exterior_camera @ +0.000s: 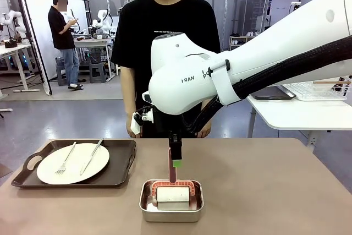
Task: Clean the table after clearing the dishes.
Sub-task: Place the Lint Roller back on top of the Airtight Container, then when the right (or left) Handle tray is removed, use the right hand (or left hand) to clean the right (or left) side of the table with the Lint Roller.
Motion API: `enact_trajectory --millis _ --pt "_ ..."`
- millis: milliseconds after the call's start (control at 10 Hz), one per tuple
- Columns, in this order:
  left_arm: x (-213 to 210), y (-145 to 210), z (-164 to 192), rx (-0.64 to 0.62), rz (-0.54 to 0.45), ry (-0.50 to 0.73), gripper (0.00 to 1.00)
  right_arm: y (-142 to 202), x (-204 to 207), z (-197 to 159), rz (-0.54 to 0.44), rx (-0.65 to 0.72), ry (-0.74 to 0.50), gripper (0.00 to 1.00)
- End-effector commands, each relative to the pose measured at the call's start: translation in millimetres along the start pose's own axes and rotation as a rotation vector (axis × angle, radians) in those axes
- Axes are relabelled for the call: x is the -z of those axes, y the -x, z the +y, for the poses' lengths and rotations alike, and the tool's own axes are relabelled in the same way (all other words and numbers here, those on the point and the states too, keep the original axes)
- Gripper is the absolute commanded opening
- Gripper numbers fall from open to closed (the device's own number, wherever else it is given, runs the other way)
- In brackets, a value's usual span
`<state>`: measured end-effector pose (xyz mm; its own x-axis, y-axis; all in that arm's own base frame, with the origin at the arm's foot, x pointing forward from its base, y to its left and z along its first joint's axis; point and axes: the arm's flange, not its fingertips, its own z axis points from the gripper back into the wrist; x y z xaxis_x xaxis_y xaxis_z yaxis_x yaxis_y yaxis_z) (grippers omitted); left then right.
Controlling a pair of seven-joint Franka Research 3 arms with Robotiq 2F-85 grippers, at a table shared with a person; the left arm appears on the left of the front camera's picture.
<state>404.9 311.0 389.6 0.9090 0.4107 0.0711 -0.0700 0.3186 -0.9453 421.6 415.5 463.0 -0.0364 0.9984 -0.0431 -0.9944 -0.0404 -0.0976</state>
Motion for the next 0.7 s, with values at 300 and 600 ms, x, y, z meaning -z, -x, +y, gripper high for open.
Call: enact_trajectory --millis 300,600 --pt "-2.4 2.0 -0.4 0.001 -0.004 0.002 1.00 -2.1 -1.1 2.9 0.004 -0.006 -0.004 0.92" --pt "-2.4 2.0 -0.4 0.001 -0.004 0.002 1.00 -2.1 -1.1 2.9 0.004 -0.006 -0.004 0.92"
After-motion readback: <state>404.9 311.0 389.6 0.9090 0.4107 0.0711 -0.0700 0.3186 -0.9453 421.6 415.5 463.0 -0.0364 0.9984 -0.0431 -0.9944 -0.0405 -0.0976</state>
